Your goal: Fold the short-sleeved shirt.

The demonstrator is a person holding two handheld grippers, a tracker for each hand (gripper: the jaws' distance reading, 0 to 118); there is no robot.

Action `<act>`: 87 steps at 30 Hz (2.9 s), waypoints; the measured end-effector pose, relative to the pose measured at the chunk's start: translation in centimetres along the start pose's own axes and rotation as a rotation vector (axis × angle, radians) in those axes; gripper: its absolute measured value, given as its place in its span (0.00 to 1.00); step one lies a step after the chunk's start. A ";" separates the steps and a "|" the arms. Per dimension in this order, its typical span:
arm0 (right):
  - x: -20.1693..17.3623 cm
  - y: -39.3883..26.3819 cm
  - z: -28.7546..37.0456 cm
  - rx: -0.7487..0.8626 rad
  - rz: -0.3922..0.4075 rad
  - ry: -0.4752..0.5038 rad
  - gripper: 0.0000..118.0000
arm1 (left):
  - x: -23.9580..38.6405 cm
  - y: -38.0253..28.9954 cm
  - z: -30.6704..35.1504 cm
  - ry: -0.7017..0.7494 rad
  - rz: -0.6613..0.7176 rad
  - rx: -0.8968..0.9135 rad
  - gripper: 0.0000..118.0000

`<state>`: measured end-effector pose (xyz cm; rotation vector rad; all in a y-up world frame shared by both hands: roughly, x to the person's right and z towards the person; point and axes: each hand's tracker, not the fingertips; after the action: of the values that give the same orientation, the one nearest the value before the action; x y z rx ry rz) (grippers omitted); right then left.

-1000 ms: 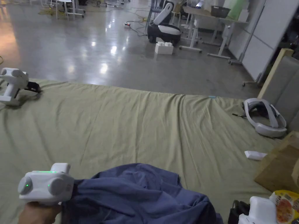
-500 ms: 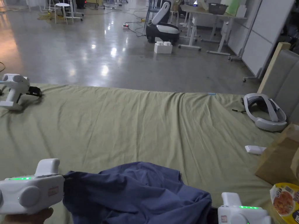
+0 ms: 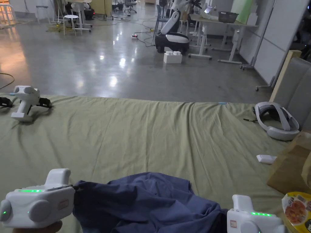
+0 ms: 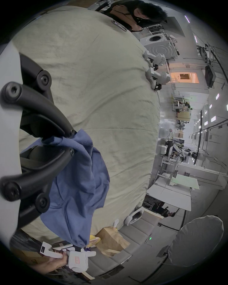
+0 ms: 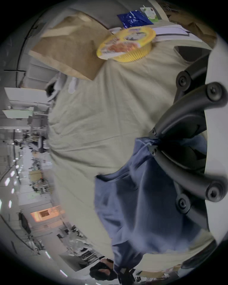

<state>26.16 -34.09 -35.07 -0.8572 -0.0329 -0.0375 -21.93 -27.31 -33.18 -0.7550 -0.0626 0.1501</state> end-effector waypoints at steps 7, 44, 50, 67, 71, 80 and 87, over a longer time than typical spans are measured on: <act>0.2 3.8 7.6 0.241 0.019 -0.002 0.06 | 0.0 3.1 4.1 -0.003 -0.009 0.105 0.08; -5.3 23.7 17.9 0.626 0.171 -0.163 0.06 | -9.5 19.8 13.7 0.181 0.033 0.388 0.08; -4.1 14.2 14.0 0.484 0.151 -0.155 0.06 | -9.5 9.5 10.8 0.136 0.063 0.265 0.08; -1.0 -6.4 14.8 0.237 0.175 -0.207 0.06 | -10.6 -10.6 14.4 0.143 0.122 -0.030 0.08; -0.5 -8.6 13.0 0.159 0.168 -0.196 0.06 | -10.6 -12.4 13.5 0.156 0.094 -0.108 0.08; -1.4 -8.6 13.7 0.274 0.182 -0.209 0.62 | -10.4 -11.6 14.2 0.256 0.031 -0.026 0.65; -5.3 -5.0 18.3 0.460 0.146 -0.087 0.65 | -9.0 -8.8 16.1 0.245 0.013 0.142 0.65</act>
<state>20.33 -23.44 -19.60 -0.3994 -0.0576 0.1402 -31.61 -24.12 -15.43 -0.6272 0.1842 0.0730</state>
